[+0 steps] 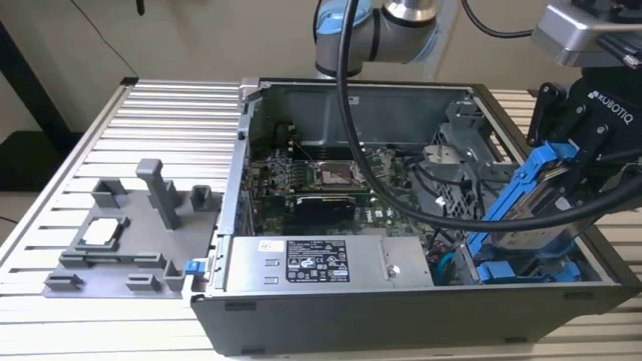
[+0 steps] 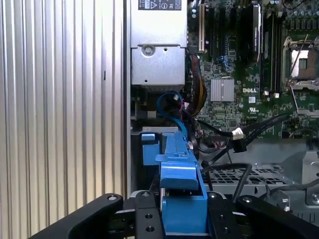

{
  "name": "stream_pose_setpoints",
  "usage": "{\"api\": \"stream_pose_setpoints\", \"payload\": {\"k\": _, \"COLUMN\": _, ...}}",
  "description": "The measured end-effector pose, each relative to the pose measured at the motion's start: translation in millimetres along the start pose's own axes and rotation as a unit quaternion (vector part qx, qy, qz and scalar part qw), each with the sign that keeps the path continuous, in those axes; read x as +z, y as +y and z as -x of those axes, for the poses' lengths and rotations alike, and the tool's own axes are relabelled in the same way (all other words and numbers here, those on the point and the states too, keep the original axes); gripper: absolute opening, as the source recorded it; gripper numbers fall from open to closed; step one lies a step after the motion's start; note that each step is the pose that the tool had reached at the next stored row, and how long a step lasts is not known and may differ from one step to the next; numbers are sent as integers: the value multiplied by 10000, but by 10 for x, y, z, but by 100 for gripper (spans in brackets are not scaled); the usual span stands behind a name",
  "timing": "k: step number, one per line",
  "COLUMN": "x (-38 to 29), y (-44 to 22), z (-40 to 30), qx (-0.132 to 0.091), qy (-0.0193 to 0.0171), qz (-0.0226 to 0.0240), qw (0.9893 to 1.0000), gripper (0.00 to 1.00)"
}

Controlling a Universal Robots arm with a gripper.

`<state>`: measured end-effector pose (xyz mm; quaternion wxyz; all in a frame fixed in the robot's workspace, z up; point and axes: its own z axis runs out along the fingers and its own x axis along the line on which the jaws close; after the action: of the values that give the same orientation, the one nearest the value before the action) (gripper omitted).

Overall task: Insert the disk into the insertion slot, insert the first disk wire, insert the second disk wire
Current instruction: 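Insert the disk into the insertion slot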

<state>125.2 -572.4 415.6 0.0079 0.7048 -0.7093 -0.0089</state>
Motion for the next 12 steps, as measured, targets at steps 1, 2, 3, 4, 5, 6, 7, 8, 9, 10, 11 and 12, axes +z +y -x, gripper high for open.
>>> {"api": "stream_pose_setpoints", "payload": {"k": 1, "x": 11, "y": -3, "z": 0, "qx": 0, "qy": 0, "qz": 0, "qw": 10000, "gripper": 33}}
{"api": "stream_pose_setpoints", "payload": {"k": 2, "x": 21, "y": -10, "z": 0, "qx": -1, "qy": 0, "qz": 0, "qw": 10000, "gripper": 33}}
{"api": "stream_pose_setpoints", "payload": {"k": 3, "x": 29, "y": -17, "z": 0, "qx": 0, "qy": 0, "qz": 0, "qw": 10000, "gripper": 33}}
{"api": "stream_pose_setpoints", "payload": {"k": 4, "x": 38, "y": -23, "z": 0, "qx": 0, "qy": 0, "qz": 0, "qw": 10000, "gripper": 33}}
{"api": "stream_pose_setpoints", "payload": {"k": 5, "x": 49, "y": -29, "z": 0, "qx": 0, "qy": -1, "qz": 0, "qw": 10000, "gripper": 33}}
{"api": "stream_pose_setpoints", "payload": {"k": 6, "x": 63, "y": -30, "z": 0, "qx": 0, "qy": -1, "qz": 0, "qw": 10000, "gripper": 33}}
{"api": "stream_pose_setpoints", "payload": {"k": 7, "x": 80, "y": -31, "z": 0, "qx": 0, "qy": -1, "qz": 0, "qw": 10000, "gripper": 33}}
{"api": "stream_pose_setpoints", "payload": {"k": 8, "x": 97, "y": -31, "z": 0, "qx": 0, "qy": 0, "qz": 0, "qw": 10000, "gripper": 33}}
{"api": "stream_pose_setpoints", "payload": {"k": 9, "x": 117, "y": -32, "z": 0, "qx": 0, "qy": 0, "qz": 0, "qw": 10000, "gripper": 33}}
{"api": "stream_pose_setpoints", "payload": {"k": 10, "x": 134, "y": -33, "z": 0, "qx": 0, "qy": 0, "qz": 0, "qw": 10000, "gripper": 33}}
{"api": "stream_pose_setpoints", "payload": {"k": 11, "x": 153, "y": -33, "z": 0, "qx": 0, "qy": 0, "qz": 0, "qw": 10000, "gripper": 33}}
{"api": "stream_pose_setpoints", "payload": {"k": 12, "x": 171, "y": -34, "z": 0, "qx": 0, "qy": -1, "qz": 0, "qw": 10000, "gripper": 33}}
